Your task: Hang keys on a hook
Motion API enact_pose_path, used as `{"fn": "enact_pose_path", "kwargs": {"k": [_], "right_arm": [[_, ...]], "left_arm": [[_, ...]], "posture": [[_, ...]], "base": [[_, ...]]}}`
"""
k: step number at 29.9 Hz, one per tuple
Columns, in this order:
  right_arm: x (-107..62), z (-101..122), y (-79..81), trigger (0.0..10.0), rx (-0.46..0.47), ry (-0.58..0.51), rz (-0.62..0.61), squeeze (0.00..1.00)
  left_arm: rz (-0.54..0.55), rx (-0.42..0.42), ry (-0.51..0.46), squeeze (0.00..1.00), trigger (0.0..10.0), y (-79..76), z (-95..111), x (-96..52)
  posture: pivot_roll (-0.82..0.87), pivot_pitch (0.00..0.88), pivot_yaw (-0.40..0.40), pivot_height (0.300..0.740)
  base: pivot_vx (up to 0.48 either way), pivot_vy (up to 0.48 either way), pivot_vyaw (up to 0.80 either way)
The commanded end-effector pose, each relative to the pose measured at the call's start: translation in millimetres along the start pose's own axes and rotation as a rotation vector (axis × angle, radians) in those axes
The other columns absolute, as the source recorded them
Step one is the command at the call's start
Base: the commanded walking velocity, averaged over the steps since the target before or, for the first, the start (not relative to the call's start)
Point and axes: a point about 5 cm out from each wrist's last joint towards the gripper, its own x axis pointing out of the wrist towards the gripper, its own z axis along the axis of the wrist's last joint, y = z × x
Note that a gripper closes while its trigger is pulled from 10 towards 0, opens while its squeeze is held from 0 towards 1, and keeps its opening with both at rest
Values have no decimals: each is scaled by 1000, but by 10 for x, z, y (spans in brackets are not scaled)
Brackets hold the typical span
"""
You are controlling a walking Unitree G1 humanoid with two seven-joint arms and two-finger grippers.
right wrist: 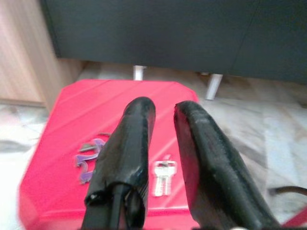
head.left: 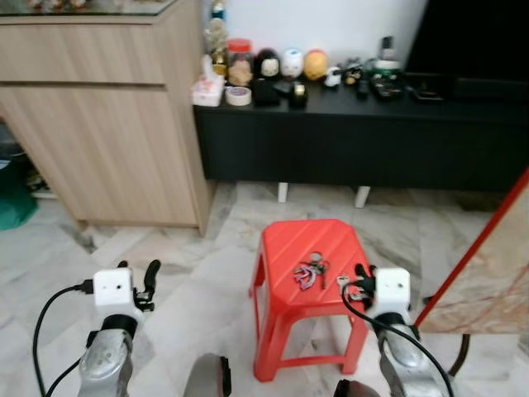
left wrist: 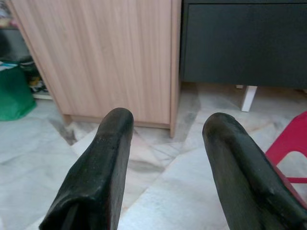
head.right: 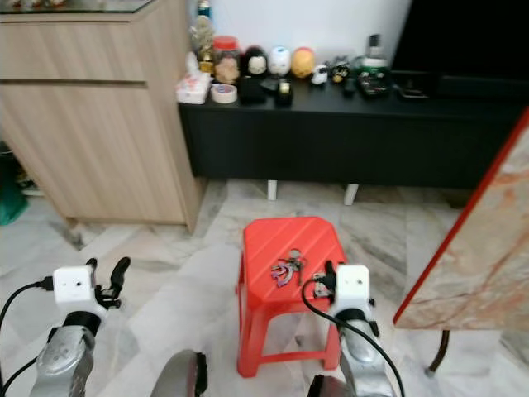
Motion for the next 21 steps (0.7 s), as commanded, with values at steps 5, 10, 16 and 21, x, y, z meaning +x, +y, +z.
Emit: {"fn": "enact_pose_path", "kwargs": {"k": [5,10,16,21], "right_arm": [[-16,-35,-98,10000,9,13,-34,0],[-3,-20,-97,10000,-20,8,-28,0],[-1,-26,-87,10000,5,12,-34,0],[2,-26,-92,10000,0,11,-37,0]], "left_arm": [[-10,0,9,0,10000,-19,-7,6],[-14,-1,10,0,10000,-22,-4,16],[-20,4,10,0,10000,-29,0,28],[-21,5,11,0,10000,-27,-3,27]], "posture": [[31,0,-18,613],[30,0,-16,613],[31,0,-16,613],[30,0,-15,613]], "base": [[271,0,0],[288,0,0],[298,0,667],[297,0,0]]}}
